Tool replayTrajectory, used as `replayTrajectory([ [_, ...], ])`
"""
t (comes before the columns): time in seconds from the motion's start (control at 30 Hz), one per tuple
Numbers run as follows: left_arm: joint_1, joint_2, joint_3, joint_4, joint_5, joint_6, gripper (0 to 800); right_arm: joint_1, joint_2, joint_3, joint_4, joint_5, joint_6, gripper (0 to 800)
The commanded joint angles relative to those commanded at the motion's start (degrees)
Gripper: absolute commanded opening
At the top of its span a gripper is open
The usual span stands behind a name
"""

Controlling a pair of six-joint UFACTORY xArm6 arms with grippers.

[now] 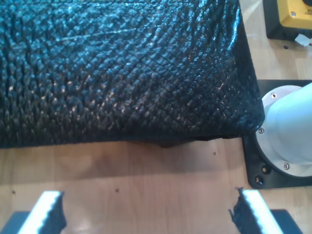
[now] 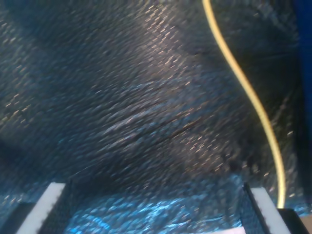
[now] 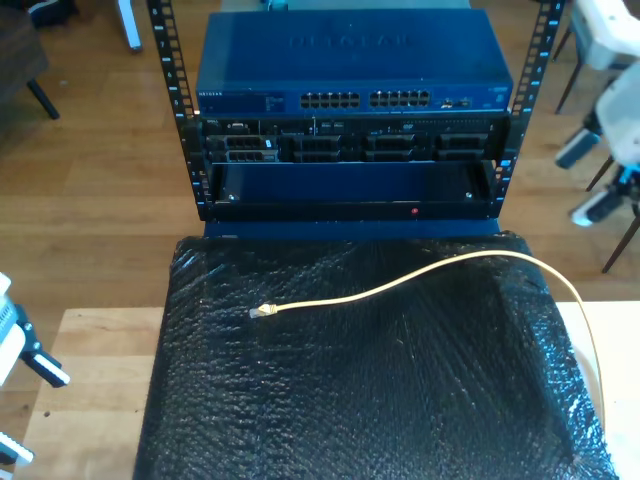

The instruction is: Grab the cable and plug it in

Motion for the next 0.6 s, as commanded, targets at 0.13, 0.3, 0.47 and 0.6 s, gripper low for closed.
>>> replayTrajectory([
  [0.13,-1.4,0.0,0.0,-0.1,-0.1,-2.1,800,2.7,0.9,0.1,0.0,-1.6,0.3,791],
  [0.3,-3.0,0.0,0.0,-0.3,-0.1,-4.1,800,6.9,2.2,-0.2,0.0,-3.7,1.8,791],
  [0.47,-3.3,0.2,0.0,-2.1,-0.2,-4.7,800,11.2,3.8,-0.8,-0.4,-6.9,2.0,786],
  [0.6,-4.9,0.1,0.0,-2.6,-0.3,-4.9,800,13.6,5.3,-1.8,-0.4,-7.0,2.6,786],
])
